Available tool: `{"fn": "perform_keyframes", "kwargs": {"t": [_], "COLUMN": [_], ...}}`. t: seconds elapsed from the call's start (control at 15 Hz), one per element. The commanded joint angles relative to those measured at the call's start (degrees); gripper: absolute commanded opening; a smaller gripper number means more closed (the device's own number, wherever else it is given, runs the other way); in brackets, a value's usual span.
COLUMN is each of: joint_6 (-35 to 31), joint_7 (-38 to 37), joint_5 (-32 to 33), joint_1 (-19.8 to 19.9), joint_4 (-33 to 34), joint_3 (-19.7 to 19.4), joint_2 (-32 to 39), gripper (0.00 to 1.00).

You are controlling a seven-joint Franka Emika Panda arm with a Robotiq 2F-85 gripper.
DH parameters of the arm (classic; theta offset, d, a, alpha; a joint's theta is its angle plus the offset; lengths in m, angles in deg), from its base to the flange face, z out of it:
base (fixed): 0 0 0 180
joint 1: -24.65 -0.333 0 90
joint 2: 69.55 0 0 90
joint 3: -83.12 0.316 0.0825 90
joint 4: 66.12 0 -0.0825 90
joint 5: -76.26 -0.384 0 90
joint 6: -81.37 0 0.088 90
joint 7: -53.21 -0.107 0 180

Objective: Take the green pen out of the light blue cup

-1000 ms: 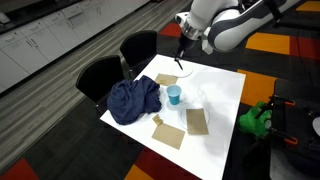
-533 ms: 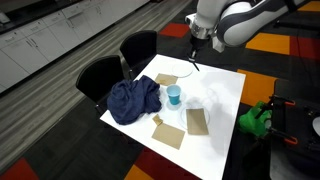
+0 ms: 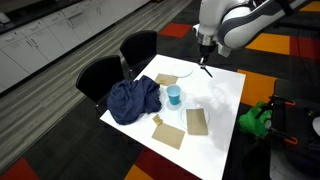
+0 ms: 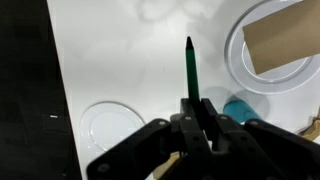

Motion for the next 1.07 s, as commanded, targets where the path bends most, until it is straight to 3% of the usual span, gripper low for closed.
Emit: {"fn": "perform_keyframes", "kwargs": {"t": [0.0, 1.0], "joint_6": [2.31, 2.39], "joint_7": [-0.65, -0.28], "joint_5": [-2.93, -12.88], "joint_1": [0.89, 1.98], "joint_4": [-0.21, 6.0], "joint_3": [0.32, 1.1], "joint_2": [1.71, 19.05], "gripper": [0.03, 0.03]}}
